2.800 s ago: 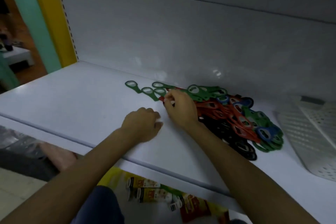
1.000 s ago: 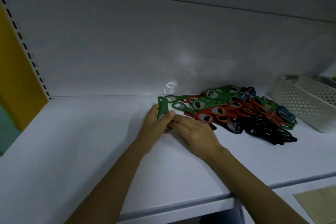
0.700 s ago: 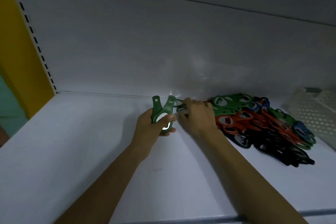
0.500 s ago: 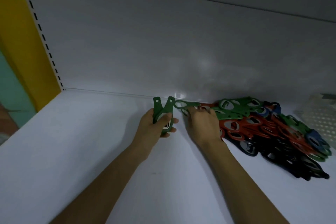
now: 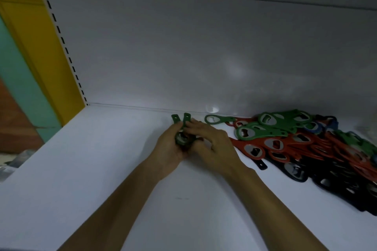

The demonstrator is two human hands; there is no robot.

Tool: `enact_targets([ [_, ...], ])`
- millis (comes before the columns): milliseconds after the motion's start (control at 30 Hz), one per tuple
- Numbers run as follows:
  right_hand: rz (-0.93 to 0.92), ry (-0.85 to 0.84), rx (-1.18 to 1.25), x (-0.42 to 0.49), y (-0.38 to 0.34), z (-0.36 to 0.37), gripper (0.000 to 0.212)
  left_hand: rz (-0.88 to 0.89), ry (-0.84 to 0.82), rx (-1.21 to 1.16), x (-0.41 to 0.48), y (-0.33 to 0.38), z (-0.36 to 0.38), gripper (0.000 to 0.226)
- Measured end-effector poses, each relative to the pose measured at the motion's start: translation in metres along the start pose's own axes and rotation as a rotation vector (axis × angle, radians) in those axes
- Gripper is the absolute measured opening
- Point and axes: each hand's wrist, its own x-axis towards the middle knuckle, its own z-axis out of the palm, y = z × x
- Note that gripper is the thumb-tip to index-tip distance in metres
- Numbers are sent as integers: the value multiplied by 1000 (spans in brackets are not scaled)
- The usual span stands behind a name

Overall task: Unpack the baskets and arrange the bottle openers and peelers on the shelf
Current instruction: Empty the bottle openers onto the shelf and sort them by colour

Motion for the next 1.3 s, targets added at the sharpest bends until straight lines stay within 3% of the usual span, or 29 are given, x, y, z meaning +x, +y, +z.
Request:
enact_targets([
  [100, 72, 154, 95, 6, 4, 1, 37, 58, -27, 87, 5, -2, -2, 27],
  [167, 177, 271, -36, 11, 15, -4, 32, 61, -32, 111, 6, -3, -2, 26],
  [267, 354, 27, -502, 14, 35, -11, 50, 63, -40, 88, 9, -4, -5, 29],
  [333, 346, -95, -666, 13, 42, -9, 50, 62, -54, 62, 10, -5, -6, 31],
  [400, 292, -50, -678, 13, 40, -6, 38, 56, -54, 22, 10, -5, -7, 31],
  [500, 294, 42, -691, 13, 39, -10, 40, 52, -36, -40, 10, -4, -7, 28],
  [833, 185, -17, -906, 17, 29, -9, 22, -16, 8, -141, 17, -2, -9, 26],
  [933, 135, 217, -890, 19, 17, -15, 4, -10, -1, -105, 18, -1, -11, 27],
  [1000, 39, 474, -733, 19, 10, -22, 5, -22, -15, -84, 17, -1, -11, 28],
  [1033, -20, 518, -679, 18, 8, -23, 10, -33, -24, -76, 16, -2, -11, 29],
  [1067, -78, 493, -667, 17, 5, -21, 17, -49, -31, -73, 16, -1, -10, 31],
  [1167, -213, 177, -623, 11, -2, -3, 22, -88, -32, -85, 14, 1, -10, 45],
  [1233, -167, 55, -513, 7, -7, 6, 12, -98, -48, -108, 14, 4, -12, 36],
  [1300, -90, 67, -396, 7, -11, 5, 15, -67, -56, -89, 13, 3, -13, 32],
])
